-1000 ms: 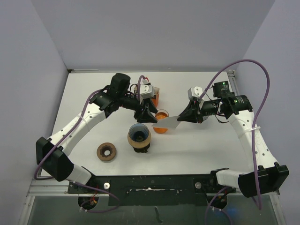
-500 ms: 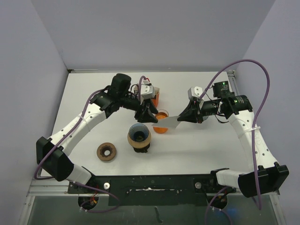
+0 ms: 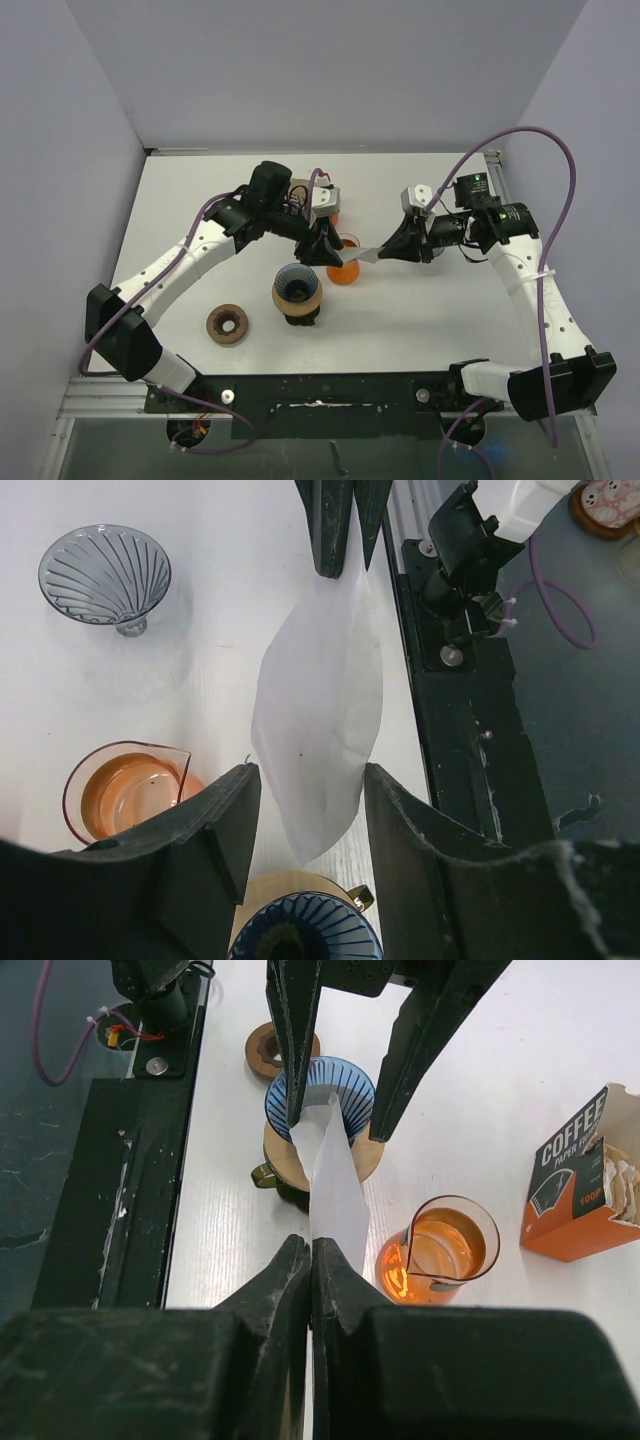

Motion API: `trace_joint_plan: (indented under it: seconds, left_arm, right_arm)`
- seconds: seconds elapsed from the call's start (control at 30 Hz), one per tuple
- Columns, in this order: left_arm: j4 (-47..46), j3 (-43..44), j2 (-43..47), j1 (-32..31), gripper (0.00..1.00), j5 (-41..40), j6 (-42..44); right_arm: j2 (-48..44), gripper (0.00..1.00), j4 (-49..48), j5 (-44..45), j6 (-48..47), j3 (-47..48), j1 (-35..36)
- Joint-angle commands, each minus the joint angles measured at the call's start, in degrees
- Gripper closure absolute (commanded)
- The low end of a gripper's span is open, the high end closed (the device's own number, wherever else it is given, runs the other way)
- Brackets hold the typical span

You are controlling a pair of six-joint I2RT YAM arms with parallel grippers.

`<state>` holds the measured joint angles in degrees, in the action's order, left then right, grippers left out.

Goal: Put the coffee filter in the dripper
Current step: Place the coffee filter in the coffee dripper.

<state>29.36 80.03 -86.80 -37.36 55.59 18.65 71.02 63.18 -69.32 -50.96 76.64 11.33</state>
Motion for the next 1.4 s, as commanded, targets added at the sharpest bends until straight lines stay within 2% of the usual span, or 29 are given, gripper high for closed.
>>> trace_joint_plan:
  seconds: [0.0, 0.3, 0.47, 0.57, 0.7, 0.83, 0.93, 1.07, 1.37]
  left_arm:
    - [-1.2, 3.0, 0.5, -0.5, 0.58, 0.2, 0.8]
    - [-1.6, 3.6, 0.9, -0.4, 0.61, 0.3, 0.2]
    - [-3.1, 3.9, 0.8, 1.2, 0.70, 2.2, -2.2]
    - [-3.6, 3.9, 0.7, 1.5, 0.71, 3.1, -2.8]
    - [-3.9, 3.8, 0.6, 1.8, 0.67, 4.3, -3.5]
    - [-3.8, 3.5, 1.4, 2.8, 0.54, 6.5, -3.8]
    - [-5.7, 2.6, 2.7, 4.4, 0.50, 8.9, -6.1]
    - [-9.7, 1.2, 3.9, 6.1, 0.49, 9.7, -9.6]
    - [-5.8, 0.5, 3.4, 4.2, 0.51, 2.4, -4.0]
  right_arm:
    - [-0.3, 1.00, -0.9, -2.6, 0.0, 1.3, 0.0]
    - [-0.4, 1.00, -0.7, -2.1, 0.0, 1.2, 0.1]
    - [-1.0, 1.00, -0.7, -2.1, -0.1, 0.7, 0.0]
    - [-1.4, 1.00, -0.9, -2.1, -0.2, 0.2, 0.0]
    - [-1.6, 1.00, -1.0, -2.0, -0.2, -0.2, 0.0]
    - [-1.9, 1.00, -1.3, -1.7, -0.1, -0.6, 0.0]
    - [-2.1, 1.00, -1.6, -1.5, 0.1, -0.9, 0.0]
    - [-2.2, 1.00, -1.7, -1.7, 0.2, -0.9, -0.1]
    - [-1.9, 1.00, -1.4, -1.9, 0.4, -0.2, -0.1]
